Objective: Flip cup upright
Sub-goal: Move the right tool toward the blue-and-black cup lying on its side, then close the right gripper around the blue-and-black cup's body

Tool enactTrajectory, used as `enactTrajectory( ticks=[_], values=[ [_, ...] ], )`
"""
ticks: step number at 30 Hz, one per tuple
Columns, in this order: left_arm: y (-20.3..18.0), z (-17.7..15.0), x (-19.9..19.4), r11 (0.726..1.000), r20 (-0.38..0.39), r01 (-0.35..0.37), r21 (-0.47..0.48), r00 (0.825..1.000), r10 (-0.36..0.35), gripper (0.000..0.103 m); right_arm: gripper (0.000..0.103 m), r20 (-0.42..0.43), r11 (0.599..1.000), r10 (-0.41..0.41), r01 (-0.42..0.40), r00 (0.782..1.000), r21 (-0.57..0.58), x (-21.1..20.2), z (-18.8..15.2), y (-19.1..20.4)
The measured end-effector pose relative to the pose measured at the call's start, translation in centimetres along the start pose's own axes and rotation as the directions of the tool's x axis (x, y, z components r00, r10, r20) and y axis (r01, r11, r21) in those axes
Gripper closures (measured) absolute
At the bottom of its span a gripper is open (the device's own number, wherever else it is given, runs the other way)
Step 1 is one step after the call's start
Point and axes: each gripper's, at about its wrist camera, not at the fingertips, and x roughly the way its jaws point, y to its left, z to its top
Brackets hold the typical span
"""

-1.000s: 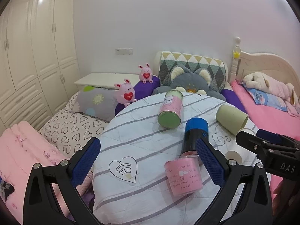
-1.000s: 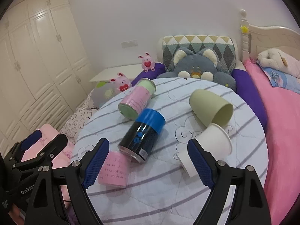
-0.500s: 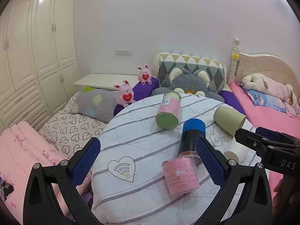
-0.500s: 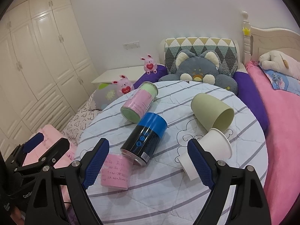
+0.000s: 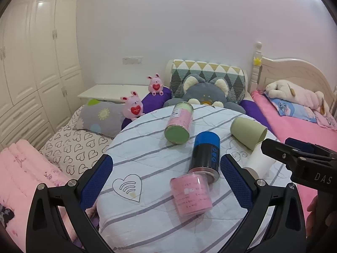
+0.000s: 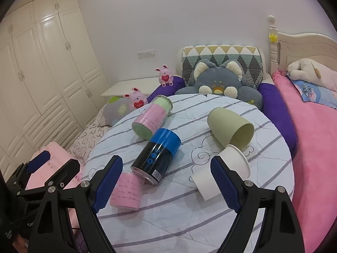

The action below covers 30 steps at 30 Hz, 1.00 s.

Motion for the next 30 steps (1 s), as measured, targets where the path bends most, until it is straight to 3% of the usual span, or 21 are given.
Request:
enactTrajectory(
  ticks=[17,24,30],
  values=[
    [-0.5,0.1,0.6,1.000,-0.007,-0.003,0.010,1.000,0.004,0.000,0.016,-0.015,1.000,-0.006,0.006,1.000,0.017,0.6,0.3,-0.6],
    [2.1,0.6,3.3,1.000,-0.036,-0.011,-0.011,0.999,0.011,0.000,0.016,-0.082,0.999,-0.001,0.005,0.997,0.051,4.5,1.1,0.1],
    [3.8,1.2,7.1,1.000,-0.084,-0.002,-0.016,0.996,0.000,0.000,0.016,-0.187,0.996,-0.012,0.029,0.982,0.089,9.5,1.7,0.8]
  ],
)
